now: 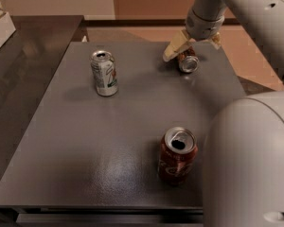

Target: Pick orange can

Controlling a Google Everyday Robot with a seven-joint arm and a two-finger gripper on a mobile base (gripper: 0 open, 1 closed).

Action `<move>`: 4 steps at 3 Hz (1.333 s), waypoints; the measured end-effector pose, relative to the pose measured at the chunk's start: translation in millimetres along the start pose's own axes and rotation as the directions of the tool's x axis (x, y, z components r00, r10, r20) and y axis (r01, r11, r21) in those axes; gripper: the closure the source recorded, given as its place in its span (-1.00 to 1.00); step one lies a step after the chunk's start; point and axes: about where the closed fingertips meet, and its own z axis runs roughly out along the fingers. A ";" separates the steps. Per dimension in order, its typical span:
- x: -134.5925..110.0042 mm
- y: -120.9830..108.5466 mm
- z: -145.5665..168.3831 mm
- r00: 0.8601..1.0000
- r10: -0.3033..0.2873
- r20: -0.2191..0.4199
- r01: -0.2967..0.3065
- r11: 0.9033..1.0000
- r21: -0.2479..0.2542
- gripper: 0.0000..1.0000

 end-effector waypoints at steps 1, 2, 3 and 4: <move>-4.0 -1.4 15.5 0.999 0.036 -0.011 -0.036 0.999 -0.001 -1.00; -6.5 -3.7 26.9 0.998 0.061 -0.009 -0.061 0.998 0.002 -1.00; -9.3 -5.7 34.2 0.997 0.076 -0.007 -0.076 0.997 0.009 -1.00; -10.9 -6.8 38.9 0.997 0.077 -0.015 -0.076 0.997 0.020 -0.65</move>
Offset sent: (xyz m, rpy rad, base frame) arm 0.0172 -0.0022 -0.0301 0.0154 0.0090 -0.0929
